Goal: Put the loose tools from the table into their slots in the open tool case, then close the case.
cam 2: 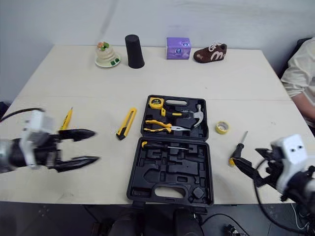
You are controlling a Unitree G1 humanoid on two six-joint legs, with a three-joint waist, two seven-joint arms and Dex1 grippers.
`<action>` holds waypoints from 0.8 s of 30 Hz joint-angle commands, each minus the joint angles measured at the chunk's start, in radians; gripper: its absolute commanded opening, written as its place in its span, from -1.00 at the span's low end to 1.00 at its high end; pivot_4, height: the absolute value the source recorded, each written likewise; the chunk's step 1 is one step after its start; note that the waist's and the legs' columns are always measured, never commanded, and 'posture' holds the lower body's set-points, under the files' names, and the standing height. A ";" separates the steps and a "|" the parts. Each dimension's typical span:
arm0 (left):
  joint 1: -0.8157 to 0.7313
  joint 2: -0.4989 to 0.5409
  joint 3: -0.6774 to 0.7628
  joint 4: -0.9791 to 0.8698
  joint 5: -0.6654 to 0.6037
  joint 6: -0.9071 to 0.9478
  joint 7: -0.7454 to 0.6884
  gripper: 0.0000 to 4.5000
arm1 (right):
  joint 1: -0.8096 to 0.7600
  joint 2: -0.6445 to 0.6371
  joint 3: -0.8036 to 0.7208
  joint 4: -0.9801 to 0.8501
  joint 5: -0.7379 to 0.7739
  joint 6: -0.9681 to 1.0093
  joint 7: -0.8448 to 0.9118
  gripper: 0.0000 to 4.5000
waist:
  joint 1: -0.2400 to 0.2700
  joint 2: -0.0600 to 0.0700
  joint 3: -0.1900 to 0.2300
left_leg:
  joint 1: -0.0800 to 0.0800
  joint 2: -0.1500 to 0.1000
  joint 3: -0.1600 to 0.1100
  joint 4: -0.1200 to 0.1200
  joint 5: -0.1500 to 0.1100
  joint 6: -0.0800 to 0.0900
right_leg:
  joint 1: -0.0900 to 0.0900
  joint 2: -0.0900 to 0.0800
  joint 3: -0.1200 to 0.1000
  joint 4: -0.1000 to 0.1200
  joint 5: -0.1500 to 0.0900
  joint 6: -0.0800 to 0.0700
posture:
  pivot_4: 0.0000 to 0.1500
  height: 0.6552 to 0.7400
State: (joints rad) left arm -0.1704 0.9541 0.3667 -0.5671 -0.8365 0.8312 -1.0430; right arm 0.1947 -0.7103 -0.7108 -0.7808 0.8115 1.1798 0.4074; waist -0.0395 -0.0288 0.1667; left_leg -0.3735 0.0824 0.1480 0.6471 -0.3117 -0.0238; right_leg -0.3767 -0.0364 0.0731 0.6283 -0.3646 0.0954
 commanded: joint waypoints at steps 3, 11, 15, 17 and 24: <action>-0.309 -0.092 -0.239 0.044 -0.011 -0.050 -0.028 0.99 | -0.280 0.232 0.065 -0.090 -0.059 0.348 -0.367 1.00 | -0.004 0.001 0.001 | 0.001 0.000 0.001 0.002 0.003 -0.003 | 0.000 0.008 0.000 0.001 0.000 0.001 | 1.00 0.77; -0.464 -0.199 -0.430 0.150 0.092 -0.172 -0.134 0.99 | -0.389 0.355 0.117 0.009 -0.196 0.435 -0.494 1.00 | -0.013 0.003 0.001 | -0.006 0.000 0.008 0.002 0.006 -0.005 | -0.017 0.013 0.013 0.016 -0.003 -0.001 | 1.00 0.77; -0.486 -0.230 -0.463 0.186 0.121 -0.210 -0.165 0.99 | -0.420 0.391 0.125 0.068 -0.228 0.435 -0.488 1.00 | -0.022 0.003 0.001 | -0.005 0.000 0.013 0.004 0.007 -0.005 | -0.019 0.013 0.014 0.020 -0.003 0.000 | 1.00 0.77; -0.496 -0.245 -0.463 0.214 0.130 -0.214 -0.160 0.99 | -0.420 0.399 0.137 0.090 -0.251 0.434 -0.474 1.00 | -0.022 0.003 0.001 | -0.003 0.000 0.015 0.005 0.008 -0.005 | -0.019 0.014 0.015 0.023 -0.003 0.000 | 1.00 0.77; -0.501 -0.271 -0.456 0.258 0.141 -0.221 -0.160 1.00 | -0.413 0.474 0.088 0.058 -0.351 0.426 -0.489 -0.26 | -0.023 0.003 0.001 | 0.000 0.000 0.014 0.004 0.013 -0.006 | -0.018 0.015 0.016 0.029 -0.002 0.000 | 1.00 0.77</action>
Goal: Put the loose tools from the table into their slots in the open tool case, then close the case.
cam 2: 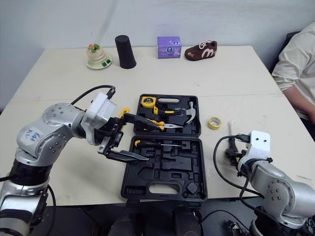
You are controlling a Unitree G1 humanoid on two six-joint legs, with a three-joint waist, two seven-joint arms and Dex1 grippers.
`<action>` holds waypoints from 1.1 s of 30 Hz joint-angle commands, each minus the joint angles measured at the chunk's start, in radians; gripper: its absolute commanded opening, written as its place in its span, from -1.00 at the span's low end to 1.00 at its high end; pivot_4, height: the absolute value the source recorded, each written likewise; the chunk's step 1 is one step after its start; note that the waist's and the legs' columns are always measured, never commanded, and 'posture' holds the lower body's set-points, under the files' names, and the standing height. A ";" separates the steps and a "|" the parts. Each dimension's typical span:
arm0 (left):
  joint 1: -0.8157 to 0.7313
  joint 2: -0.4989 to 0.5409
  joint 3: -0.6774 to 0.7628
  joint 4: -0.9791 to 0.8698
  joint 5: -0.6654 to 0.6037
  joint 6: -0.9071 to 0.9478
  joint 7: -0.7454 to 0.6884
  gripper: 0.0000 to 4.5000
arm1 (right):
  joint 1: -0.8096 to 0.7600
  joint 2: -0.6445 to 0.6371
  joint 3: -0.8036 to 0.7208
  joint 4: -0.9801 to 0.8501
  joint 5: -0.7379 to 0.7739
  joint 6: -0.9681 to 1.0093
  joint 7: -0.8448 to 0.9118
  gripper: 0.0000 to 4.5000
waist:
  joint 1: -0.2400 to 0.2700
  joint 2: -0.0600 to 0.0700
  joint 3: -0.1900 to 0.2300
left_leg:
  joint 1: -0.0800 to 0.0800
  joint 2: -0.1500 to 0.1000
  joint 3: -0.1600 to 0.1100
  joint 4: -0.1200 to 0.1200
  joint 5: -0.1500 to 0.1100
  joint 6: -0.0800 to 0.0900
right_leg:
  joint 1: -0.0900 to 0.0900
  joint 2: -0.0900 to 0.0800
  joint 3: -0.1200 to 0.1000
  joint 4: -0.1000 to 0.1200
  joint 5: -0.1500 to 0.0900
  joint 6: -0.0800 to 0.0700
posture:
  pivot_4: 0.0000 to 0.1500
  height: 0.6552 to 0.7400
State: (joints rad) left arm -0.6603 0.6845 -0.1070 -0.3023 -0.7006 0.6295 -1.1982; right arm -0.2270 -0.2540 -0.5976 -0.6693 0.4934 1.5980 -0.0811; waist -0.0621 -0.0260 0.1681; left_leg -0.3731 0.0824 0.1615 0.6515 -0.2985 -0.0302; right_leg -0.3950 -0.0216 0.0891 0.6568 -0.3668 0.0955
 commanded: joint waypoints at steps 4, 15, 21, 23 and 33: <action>-0.011 -0.006 0.019 -0.007 0.010 -0.025 0.001 1.00 | 0.041 -0.049 0.008 -0.147 -0.038 -0.062 0.063 -0.60 | 0.000 0.000 0.000 | 0.000 0.000 0.000 -0.001 0.000 0.000 | 0.000 0.000 0.000 0.000 0.000 0.000 | 1.00 0.77; 0.181 0.231 0.115 0.025 0.078 -0.074 -0.106 1.00 | -0.018 -0.669 0.175 -0.136 0.335 -0.245 0.780 -0.60 | -0.028 -0.003 0.006 | 0.001 0.003 -0.003 -0.003 0.001 -0.001 | 0.002 -0.001 0.001 -0.002 0.000 0.000 | 1.00 0.77; 0.246 0.288 0.125 0.061 0.143 -0.150 -0.130 1.00 | -0.221 -0.838 0.600 0.018 0.213 -0.485 1.027 -0.60 | -0.023 -0.009 0.012 | 0.000 0.003 -0.005 -0.003 0.001 0.002 | 0.002 -0.007 0.001 -0.004 0.000 0.000 | 1.00 0.77; 0.242 0.274 0.113 0.057 0.151 -0.149 -0.117 1.00 | -0.318 -0.810 0.731 0.082 0.150 -0.533 1.057 -0.60 | -0.022 -0.009 0.013 | -0.003 0.003 -0.006 -0.001 0.000 0.004 | 0.001 -0.008 0.000 -0.004 0.000 0.000 | 1.00 0.77; 0.216 0.249 0.080 0.077 0.183 -0.160 -0.124 1.00 | -0.442 -0.806 1.003 0.247 -0.111 -0.757 1.217 -0.60 | -0.022 -0.006 0.016 | -0.022 0.005 -0.006 0.010 -0.001 0.005 | -0.018 -0.008 -0.003 0.003 0.000 0.000 | 1.00 0.77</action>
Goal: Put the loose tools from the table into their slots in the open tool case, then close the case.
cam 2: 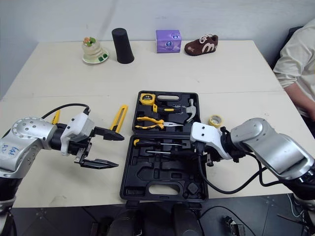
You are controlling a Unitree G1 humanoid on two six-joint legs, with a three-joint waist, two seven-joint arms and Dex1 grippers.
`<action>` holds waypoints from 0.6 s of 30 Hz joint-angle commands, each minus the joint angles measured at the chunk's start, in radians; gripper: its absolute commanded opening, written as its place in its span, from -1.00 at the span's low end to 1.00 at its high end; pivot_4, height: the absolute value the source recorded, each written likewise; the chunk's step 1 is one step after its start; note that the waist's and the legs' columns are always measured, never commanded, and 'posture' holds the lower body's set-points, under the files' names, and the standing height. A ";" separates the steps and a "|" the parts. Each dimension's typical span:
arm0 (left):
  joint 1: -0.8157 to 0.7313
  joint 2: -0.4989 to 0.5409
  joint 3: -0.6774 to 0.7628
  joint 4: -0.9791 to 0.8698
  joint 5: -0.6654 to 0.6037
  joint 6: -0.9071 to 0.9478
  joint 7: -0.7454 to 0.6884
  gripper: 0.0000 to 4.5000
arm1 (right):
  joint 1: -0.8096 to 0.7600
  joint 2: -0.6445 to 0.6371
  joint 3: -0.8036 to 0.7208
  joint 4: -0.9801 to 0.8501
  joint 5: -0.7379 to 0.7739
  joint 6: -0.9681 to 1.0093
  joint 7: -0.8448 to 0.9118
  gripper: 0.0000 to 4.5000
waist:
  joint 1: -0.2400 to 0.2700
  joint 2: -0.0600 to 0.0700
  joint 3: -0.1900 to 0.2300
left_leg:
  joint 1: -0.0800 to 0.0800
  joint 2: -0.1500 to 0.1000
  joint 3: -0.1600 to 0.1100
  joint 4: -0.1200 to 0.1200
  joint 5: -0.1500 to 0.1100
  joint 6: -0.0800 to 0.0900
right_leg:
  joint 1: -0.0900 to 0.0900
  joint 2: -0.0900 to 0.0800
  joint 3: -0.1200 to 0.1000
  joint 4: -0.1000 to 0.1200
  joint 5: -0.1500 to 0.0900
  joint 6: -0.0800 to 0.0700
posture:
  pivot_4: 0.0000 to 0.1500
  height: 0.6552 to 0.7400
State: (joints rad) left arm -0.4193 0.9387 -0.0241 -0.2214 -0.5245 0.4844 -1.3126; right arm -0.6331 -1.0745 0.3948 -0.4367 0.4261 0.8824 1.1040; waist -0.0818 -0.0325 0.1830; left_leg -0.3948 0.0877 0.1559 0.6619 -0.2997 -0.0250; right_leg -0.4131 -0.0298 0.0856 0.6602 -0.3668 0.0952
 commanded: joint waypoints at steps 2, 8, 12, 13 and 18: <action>-0.039 -0.012 -0.008 0.006 0.012 -0.017 -0.011 1.00 | -0.048 0.028 0.023 0.032 -0.067 -0.049 0.046 -0.60 | -0.004 0.002 0.001 | 0.001 0.001 0.001 0.003 0.000 0.000 | 0.000 0.002 0.000 0.003 0.000 0.000 | 1.00 0.77; -0.075 -0.040 -0.019 0.022 0.017 -0.017 -0.015 1.00 | -0.080 0.065 0.044 0.058 -0.115 -0.034 0.066 -0.60 | -0.003 0.002 0.001 | 0.005 0.001 0.002 0.004 0.001 -0.001 | 0.002 0.003 0.000 0.008 0.001 0.000 | 1.00 0.77; -0.080 -0.049 -0.024 0.025 0.020 -0.017 -0.017 1.00 | -0.112 0.095 0.005 0.047 -0.095 0.036 0.053 0.21 | -0.002 0.002 0.002 | 0.005 0.001 0.003 0.005 0.001 -0.001 | 0.002 0.002 0.001 0.008 0.001 0.000 | 1.00 0.77; -0.081 -0.051 -0.024 0.025 0.020 -0.017 -0.018 1.00 | -0.118 0.091 -0.014 0.032 -0.083 0.051 0.055 0.38 | -0.002 0.002 0.002 | 0.005 0.001 0.003 0.005 0.001 -0.001 | 0.002 0.002 0.001 0.008 0.001 0.000 | 1.00 0.77; -0.083 -0.058 -0.026 0.030 0.022 -0.019 -0.018 1.00 | -0.136 0.105 -0.111 -0.018 0.009 0.115 0.067 0.98 | -0.002 0.002 0.002 | 0.005 0.001 0.003 0.005 0.001 -0.001 | 0.002 0.002 0.001 0.009 0.001 0.000 | 1.00 0.77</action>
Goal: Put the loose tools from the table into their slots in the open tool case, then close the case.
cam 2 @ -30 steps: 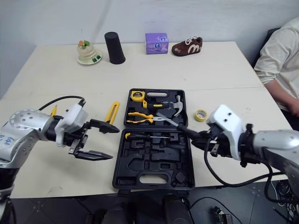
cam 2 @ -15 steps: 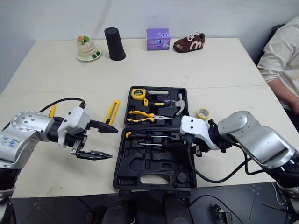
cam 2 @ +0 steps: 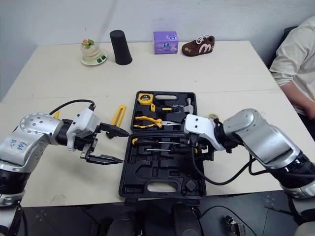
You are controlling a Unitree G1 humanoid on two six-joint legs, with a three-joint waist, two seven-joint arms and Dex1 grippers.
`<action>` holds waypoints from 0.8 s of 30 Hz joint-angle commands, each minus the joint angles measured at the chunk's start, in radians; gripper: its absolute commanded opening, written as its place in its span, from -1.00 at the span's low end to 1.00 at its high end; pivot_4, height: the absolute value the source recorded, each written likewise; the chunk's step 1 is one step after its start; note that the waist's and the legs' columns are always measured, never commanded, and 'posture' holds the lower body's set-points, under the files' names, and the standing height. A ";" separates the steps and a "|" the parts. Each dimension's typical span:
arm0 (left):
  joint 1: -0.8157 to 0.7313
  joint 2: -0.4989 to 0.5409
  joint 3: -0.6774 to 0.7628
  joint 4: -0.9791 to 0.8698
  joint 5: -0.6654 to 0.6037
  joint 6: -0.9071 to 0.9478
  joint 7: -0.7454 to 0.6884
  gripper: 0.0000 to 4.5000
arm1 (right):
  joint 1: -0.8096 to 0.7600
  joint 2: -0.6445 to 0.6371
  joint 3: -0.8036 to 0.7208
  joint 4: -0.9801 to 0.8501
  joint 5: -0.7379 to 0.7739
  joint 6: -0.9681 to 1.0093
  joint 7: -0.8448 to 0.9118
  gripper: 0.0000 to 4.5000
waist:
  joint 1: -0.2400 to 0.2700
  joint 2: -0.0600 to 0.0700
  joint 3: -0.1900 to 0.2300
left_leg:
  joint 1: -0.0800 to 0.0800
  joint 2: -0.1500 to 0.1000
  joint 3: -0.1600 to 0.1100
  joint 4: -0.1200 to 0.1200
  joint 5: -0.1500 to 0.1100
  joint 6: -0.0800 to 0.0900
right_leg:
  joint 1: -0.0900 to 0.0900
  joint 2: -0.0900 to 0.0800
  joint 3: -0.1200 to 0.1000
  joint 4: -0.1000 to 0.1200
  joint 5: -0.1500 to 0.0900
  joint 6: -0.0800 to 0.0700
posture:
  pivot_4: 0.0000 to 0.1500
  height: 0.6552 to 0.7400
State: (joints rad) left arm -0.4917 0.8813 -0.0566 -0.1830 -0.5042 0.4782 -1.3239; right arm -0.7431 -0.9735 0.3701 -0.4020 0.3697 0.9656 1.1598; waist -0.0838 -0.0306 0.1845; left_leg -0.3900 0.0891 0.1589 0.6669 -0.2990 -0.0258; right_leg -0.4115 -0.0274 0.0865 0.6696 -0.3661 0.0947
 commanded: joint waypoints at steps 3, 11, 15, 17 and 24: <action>-0.009 -0.006 0.005 -0.008 0.000 -0.014 -0.007 1.00 | 0.015 0.060 -0.148 -0.044 0.079 -0.084 -0.006 0.98 | -0.001 0.000 0.000 | 0.000 0.000 0.000 0.000 0.000 0.000 | 0.000 0.000 0.000 0.000 0.000 0.000 | 1.00 0.77; -0.023 -0.036 -0.016 -0.009 0.006 -0.008 0.000 1.00 | 0.251 0.280 -0.210 0.110 0.035 -0.438 -0.072 -0.45 | 0.001 -0.001 0.000 | 0.000 -0.003 -0.001 0.001 0.000 0.001 | 0.001 0.001 -0.001 0.000 0.000 0.001 | 1.00 0.77; -0.030 -0.048 -0.032 -0.006 0.010 -0.007 0.000 1.00 | 0.299 0.307 -0.203 0.152 0.030 -0.471 -0.072 -0.95 | 0.001 -0.001 0.000 | 0.000 -0.004 -0.001 0.002 0.001 0.002 | 0.001 0.002 0.000 0.003 0.001 0.002 | 1.00 0.77; -0.037 -0.051 -0.039 0.001 0.016 -0.010 -0.002 1.00 | 0.308 0.313 -0.186 0.170 0.013 -0.464 -0.085 -0.95 | 0.001 -0.001 0.000 | 0.000 -0.004 -0.001 0.003 0.001 0.002 | 0.001 0.002 -0.001 0.003 0.001 0.002 | 1.00 0.77; -0.055 -0.058 -0.046 0.013 0.020 -0.007 -0.010 1.00 | 0.320 0.236 -0.016 0.279 -0.197 -0.377 -0.139 -0.95 | 0.000 -0.002 -0.001 | 0.003 -0.004 0.000 0.005 0.001 0.002 | 0.004 0.002 0.000 0.005 0.001 0.001 | 1.00 0.77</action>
State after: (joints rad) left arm -0.5405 0.8245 -0.1087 -0.1579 -0.4839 0.4782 -1.3246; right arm -0.4621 -0.7018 0.2879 -0.1979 0.2715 0.5224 1.0484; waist -0.0842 -0.0324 0.1832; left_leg -0.3860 0.0854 0.1581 0.6723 -0.2983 -0.0242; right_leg -0.4066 -0.0258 0.0862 0.6743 -0.3654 0.0961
